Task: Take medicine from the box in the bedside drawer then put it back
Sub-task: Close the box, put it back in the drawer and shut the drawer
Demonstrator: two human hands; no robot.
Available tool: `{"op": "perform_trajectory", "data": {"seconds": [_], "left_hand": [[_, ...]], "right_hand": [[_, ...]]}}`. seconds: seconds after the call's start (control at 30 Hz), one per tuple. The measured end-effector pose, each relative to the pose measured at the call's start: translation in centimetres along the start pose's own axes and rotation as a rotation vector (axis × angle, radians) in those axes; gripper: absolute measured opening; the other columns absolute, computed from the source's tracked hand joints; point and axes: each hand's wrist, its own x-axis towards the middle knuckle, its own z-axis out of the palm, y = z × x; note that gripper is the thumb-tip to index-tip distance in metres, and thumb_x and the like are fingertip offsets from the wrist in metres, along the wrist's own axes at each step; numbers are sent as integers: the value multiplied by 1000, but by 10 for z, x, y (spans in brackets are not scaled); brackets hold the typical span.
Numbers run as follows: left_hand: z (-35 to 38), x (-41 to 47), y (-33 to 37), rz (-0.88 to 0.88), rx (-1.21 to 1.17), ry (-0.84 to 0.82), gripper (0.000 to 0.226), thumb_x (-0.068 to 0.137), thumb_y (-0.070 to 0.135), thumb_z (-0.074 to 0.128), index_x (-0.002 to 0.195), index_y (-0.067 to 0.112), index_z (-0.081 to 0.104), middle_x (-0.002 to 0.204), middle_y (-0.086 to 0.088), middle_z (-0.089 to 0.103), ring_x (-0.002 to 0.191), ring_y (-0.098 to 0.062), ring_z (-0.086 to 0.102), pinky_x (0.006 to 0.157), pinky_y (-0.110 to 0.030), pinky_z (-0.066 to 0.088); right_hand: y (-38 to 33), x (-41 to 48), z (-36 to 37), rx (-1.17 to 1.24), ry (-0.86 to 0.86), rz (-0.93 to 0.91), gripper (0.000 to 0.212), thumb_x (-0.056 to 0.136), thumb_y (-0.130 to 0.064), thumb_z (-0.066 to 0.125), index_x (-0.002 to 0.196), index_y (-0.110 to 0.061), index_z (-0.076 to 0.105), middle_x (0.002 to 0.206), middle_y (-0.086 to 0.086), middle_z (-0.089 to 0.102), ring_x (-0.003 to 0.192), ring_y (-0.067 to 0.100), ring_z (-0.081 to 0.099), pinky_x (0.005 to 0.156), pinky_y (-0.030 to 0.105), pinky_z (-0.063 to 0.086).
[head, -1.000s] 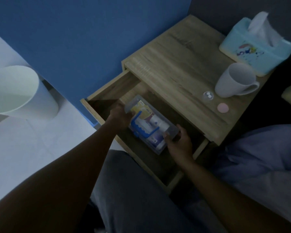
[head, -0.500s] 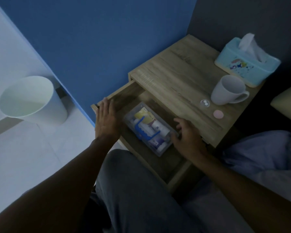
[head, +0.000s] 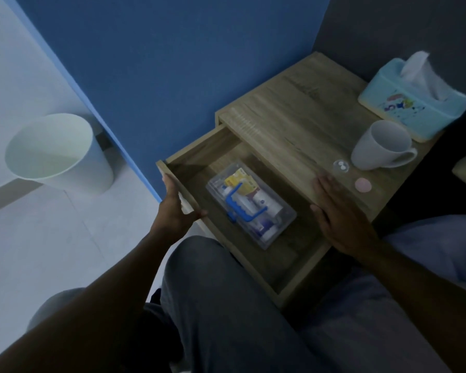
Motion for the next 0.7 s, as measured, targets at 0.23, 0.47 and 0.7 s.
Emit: {"op": "perform_trajectory", "data": {"seconds": [0.23,0.47,0.7], "left_hand": [[28,29,17,-21,-52,-26,129,73,28,82,149,34,-21,160,-3,27,144,-32,29,113,-52,35],[75,56,31,-178,-92,-145,86,87,36,66,150,19,11,147,-11,44,125,-27,49,89,-34,44],[119,51,47,-245,-264,-324,75,90,36,61,149,20,18,140,2,48,126,-20,47,95,-36,43]], "right_hand": [[5,2,12,-52,31,2,66,104,-52,15,158,-14,21,167,8,19,155,19,14,124,42,18],[5,1,11,-30,31,-11,63,105,-47,21,160,-15,17,169,4,12,154,11,1,123,36,8],[11,2,12,-17,5,-37,63,106,-48,13,160,-15,13,169,4,7,157,16,1,127,43,11]]}}
